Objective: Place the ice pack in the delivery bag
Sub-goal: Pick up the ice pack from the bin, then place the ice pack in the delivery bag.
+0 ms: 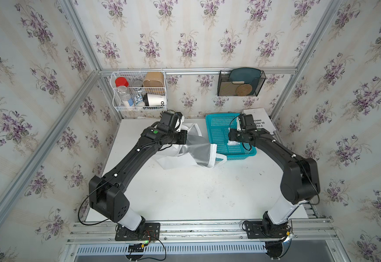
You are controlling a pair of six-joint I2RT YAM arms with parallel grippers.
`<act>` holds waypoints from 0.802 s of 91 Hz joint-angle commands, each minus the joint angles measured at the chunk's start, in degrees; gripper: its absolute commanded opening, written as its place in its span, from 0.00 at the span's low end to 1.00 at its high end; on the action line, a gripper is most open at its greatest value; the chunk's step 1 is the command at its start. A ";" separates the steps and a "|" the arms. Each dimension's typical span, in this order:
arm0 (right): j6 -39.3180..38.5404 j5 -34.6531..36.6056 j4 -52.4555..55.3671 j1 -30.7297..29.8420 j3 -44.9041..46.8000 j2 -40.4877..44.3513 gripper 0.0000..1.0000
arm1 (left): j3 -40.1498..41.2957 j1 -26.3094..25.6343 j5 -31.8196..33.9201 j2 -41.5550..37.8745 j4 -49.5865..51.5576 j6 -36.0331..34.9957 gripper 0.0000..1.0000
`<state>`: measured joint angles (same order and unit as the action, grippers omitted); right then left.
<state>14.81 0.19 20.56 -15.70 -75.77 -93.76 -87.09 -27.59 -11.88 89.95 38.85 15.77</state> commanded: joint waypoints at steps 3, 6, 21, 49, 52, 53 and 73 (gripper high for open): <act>3.68 -16.99 -17.42 -0.46 5.80 10.28 0.45 | -0.44 0.17 -0.67 -0.04 -1.21 -0.05 0.00; 6.75 -22.09 -21.35 -1.13 8.06 12.37 0.45 | -0.45 0.17 -0.75 0.05 -1.36 -0.03 0.00; 12.41 -25.61 -30.36 -11.57 14.14 15.76 0.44 | -0.29 0.26 -1.29 0.39 -2.14 0.43 0.00; 13.11 -15.52 -28.69 -22.59 14.62 7.80 0.44 | 1.53 0.52 -2.80 -1.00 -3.28 1.43 0.00; 13.21 -14.53 -28.14 -22.57 13.99 6.96 0.44 | 2.08 0.52 -2.95 -1.42 -3.45 1.61 0.00; 13.27 -14.52 -28.13 -22.64 13.81 6.68 0.44 | 2.22 0.52 -2.88 -1.61 -3.44 1.58 0.00; 11.83 -15.45 -27.29 -24.39 10.48 1.60 0.44 | 4.15 0.52 -2.83 -3.47 -3.44 1.79 0.00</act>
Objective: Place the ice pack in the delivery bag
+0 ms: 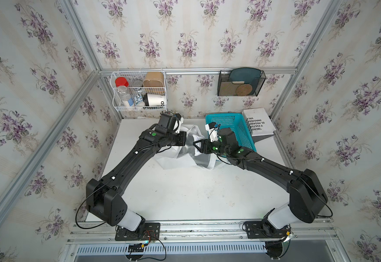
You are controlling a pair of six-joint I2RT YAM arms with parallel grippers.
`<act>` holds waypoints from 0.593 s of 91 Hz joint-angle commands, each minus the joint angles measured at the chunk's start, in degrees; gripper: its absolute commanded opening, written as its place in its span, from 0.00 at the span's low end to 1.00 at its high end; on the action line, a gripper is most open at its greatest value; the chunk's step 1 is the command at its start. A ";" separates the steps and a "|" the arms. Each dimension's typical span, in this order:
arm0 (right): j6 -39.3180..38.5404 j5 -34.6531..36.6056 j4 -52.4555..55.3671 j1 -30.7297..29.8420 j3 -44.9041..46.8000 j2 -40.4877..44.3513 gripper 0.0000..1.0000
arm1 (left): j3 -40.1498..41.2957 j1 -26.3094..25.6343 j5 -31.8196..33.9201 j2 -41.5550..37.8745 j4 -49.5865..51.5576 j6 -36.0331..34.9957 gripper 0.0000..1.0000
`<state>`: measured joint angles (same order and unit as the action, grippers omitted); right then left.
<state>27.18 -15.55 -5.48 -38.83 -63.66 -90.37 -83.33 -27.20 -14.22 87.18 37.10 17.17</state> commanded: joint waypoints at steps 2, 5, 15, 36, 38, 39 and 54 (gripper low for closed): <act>-0.57 0.33 -1.11 -1.38 -1.99 -2.15 0.44 | 0.48 0.13 -0.49 -0.76 -1.68 0.45 0.00; -0.51 0.48 -0.96 -1.75 -2.48 -2.88 0.44 | 0.64 0.13 -0.49 -0.90 -1.74 0.57 0.00; -0.01 0.59 -1.06 -2.33 -3.47 -4.25 0.45 | 1.12 0.13 -0.38 -1.51 -1.86 0.59 0.00; 0.58 1.68 0.22 -3.21 -5.33 -6.69 0.46 | 1.48 0.13 -0.49 -1.90 -2.47 0.63 0.00; 0.77 2.06 0.43 -3.30 -5.44 -6.94 0.46 | 1.54 0.13 -0.47 -1.90 -2.52 0.66 0.00; 0.86 2.17 0.53 -3.28 -5.48 -7.06 0.46 | 1.57 0.13 -0.51 -1.86 -2.58 0.67 0.00; 2.26 3.24 0.38 -3.70 -6.03 -8.20 0.47 | 2.28 0.13 -0.47 -2.09 -3.12 0.92 0.00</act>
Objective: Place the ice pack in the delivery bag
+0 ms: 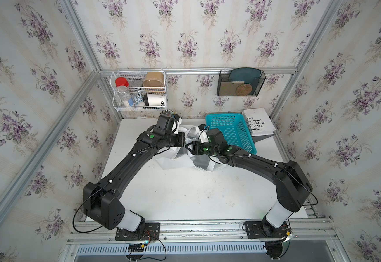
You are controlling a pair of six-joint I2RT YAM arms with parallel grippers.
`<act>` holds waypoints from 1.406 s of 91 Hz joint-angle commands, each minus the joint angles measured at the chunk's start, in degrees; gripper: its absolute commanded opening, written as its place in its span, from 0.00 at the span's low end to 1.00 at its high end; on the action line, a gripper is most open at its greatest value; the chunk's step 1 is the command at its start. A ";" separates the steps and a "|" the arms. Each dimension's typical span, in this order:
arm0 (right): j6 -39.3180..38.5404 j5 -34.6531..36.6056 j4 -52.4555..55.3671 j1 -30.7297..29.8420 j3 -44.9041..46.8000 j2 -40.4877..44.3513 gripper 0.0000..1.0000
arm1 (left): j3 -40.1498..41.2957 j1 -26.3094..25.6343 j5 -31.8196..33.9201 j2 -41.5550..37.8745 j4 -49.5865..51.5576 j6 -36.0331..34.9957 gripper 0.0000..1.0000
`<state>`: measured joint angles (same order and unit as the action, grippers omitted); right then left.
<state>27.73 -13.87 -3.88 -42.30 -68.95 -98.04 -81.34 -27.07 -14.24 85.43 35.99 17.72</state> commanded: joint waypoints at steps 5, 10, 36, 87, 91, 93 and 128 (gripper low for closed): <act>2.10 1.88 -1.22 -0.36 -1.33 -1.00 0.47 | 0.30 0.00 -0.45 -0.24 -2.14 0.37 0.00; 2.50 2.05 -1.20 -0.48 -1.86 -1.80 0.48 | 0.15 0.00 -0.48 -0.18 -2.21 0.38 0.00; 4.97 1.60 2.91 -1.10 -5.93 -6.06 0.68 | -0.22 0.09 -0.39 -0.09 -2.31 0.51 0.00; -6.08 3.42 2.25 -1.12 3.15 12.25 0.83 | -0.90 0.95 -0.16 0.06 -2.00 0.70 0.00; -6.55 5.51 1.72 -1.11 5.50 15.97 0.83 | -0.88 1.04 -0.22 -0.03 -1.90 0.79 0.00; -6.61 7.21 1.10 -1.16 6.99 17.82 0.83 | -0.89 1.05 -0.25 -0.07 -1.95 0.75 0.00; 36.00 11.76 -1.85 1.99 31.01 42.07 0.81 | -1.61 1.89 -0.61 0.44 -0.37 3.69 0.00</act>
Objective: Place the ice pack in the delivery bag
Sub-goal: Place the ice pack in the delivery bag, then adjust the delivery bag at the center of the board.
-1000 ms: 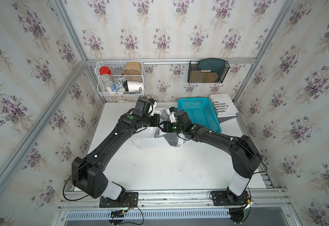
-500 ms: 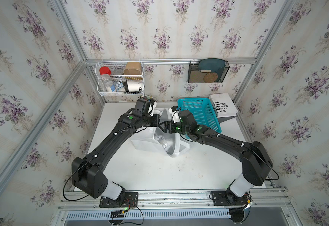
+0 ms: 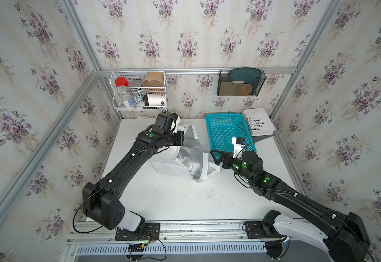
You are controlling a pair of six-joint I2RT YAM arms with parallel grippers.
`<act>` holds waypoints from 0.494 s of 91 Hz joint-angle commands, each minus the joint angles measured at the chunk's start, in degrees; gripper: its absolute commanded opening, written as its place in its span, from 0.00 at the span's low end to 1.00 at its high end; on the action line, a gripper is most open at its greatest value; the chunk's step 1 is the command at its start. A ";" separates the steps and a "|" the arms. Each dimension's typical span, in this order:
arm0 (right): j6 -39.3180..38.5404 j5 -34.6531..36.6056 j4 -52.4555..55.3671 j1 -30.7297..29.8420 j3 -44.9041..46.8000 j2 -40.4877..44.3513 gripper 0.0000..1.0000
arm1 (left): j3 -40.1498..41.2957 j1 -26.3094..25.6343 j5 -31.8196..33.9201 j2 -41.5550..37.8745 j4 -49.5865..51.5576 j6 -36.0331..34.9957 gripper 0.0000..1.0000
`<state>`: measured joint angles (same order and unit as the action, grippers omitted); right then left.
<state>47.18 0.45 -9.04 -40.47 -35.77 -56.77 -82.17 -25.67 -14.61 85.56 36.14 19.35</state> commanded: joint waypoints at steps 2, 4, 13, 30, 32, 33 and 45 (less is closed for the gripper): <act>18.92 -2.47 5.59 0.37 -2.87 0.68 0.81 | -0.73 0.66 -0.35 0.42 -0.41 2.61 0.00; 21.84 -2.87 7.38 0.69 -3.29 0.56 0.80 | -0.65 0.81 -0.62 0.54 -0.25 3.25 0.00; 39.25 -9.32 4.29 1.56 1.02 -0.60 0.63 | -0.27 1.60 -2.54 1.59 -0.30 5.55 0.00; 61.79 -8.72 6.80 -8.10 3.10 -3.87 0.70 | -0.53 2.16 -4.96 3.20 -0.08 6.77 0.00; 63.82 -8.93 8.39 -8.89 2.71 -4.60 0.72 | -0.53 2.19 -5.27 3.36 -0.23 6.78 0.00; 65.28 -9.08 8.76 -9.22 2.49 -4.94 0.72 | -0.53 2.20 -5.39 3.42 -0.30 6.81 0.00; 72.94 -6.78 5.02 -13.33 2.51 -8.80 0.75 | -0.46 2.29 -7.39 3.64 -1.20 6.83 0.00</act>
<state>106.21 -8.34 -3.18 -51.24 -33.08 -63.05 -82.41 -23.46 -19.27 88.99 36.25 25.61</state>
